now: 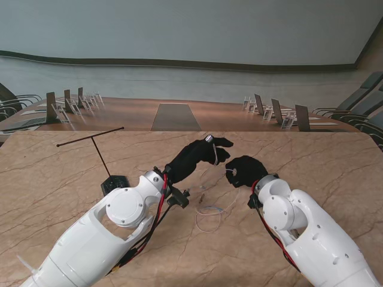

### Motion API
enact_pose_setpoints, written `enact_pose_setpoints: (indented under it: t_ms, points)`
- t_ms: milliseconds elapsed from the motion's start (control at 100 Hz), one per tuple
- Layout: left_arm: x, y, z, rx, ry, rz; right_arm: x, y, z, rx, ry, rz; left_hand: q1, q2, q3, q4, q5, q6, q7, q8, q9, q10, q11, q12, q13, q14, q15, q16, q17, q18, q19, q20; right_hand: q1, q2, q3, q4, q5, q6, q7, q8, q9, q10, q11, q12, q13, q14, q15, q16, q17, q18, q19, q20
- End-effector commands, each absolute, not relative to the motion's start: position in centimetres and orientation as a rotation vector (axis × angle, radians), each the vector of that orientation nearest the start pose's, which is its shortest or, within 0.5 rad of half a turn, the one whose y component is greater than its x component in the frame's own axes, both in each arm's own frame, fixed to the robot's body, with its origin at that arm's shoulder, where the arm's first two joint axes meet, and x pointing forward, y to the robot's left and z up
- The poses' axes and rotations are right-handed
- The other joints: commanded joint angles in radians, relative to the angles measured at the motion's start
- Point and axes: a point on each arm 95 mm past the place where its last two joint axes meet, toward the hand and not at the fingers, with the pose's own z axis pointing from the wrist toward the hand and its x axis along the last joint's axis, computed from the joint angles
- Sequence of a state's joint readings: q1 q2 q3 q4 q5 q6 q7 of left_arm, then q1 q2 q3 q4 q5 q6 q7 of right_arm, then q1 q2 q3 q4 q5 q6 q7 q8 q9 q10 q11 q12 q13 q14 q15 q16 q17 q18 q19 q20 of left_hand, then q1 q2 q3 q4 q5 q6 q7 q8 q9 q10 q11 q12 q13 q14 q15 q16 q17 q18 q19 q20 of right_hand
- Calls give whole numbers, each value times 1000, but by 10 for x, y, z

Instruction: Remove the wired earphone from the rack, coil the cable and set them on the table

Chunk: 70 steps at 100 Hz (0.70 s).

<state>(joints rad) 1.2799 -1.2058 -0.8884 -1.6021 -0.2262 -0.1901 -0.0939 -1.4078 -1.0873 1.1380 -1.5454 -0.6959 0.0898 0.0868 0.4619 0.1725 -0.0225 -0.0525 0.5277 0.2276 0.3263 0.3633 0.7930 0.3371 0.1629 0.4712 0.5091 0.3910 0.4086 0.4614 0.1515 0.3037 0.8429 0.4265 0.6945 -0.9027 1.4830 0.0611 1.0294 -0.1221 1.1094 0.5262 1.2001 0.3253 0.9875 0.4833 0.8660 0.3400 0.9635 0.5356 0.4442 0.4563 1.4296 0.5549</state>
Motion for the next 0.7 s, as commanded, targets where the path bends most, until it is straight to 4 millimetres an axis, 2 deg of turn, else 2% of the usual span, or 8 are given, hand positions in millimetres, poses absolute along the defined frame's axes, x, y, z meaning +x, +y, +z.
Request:
enact_pose_setpoints:
  t_ms: [0,100,200,280,500,690]
  points:
    - [408,-160,-246,-2014,1155,-2701,449,2,-300,1482,1397,1543,2,17,-13,5,-7,-32,25,12,29,-12,26,12,30,13,19,16,14,2,34,19,-38,13,87,-128,9,93,146,46,-28,128,19,-7,-3,14,37,2,-23,-59,39,28]
    - [406,-161,-247,-2028,1174,-2696,458,-3,-295,1468,1365,1542,1,23,-14,5,2,-28,33,15,35,-13,60,22,48,15,35,22,24,6,51,28,-31,43,70,-138,-11,90,146,48,-50,127,20,-10,-23,9,34,1,-37,-71,33,26]
    - [402,-163,-249,-2046,1191,-2690,464,-4,-286,1448,1326,1568,2,26,-15,5,21,-20,42,16,59,-6,111,26,88,25,56,31,52,29,77,40,-29,59,58,-134,-15,86,152,52,-55,125,24,-11,-27,5,35,1,-40,-76,32,26]
    - [400,-165,-251,-2065,1211,-2682,470,-4,-277,1426,1304,1591,3,29,-14,5,23,-17,46,17,46,-8,139,22,89,23,57,33,50,25,81,43,-30,66,53,-129,-19,80,155,56,-57,122,27,-10,-29,4,34,1,-38,-81,32,26]
    - [395,-169,-258,-2100,1237,-2663,481,0,-254,1367,1268,1659,14,38,-12,4,63,-2,64,20,88,-6,174,14,128,23,73,38,71,37,102,53,-29,95,28,-120,-33,72,155,66,-69,119,32,-6,-33,-3,33,0,-41,-87,29,24]
    - [393,-172,-263,-2133,1274,-2643,483,8,-232,1311,1264,1736,23,47,-14,2,89,8,76,22,120,-1,189,9,157,30,86,43,86,53,121,62,-29,100,20,-116,-34,72,154,67,-70,117,32,-5,-35,-4,32,0,-42,-88,28,23]
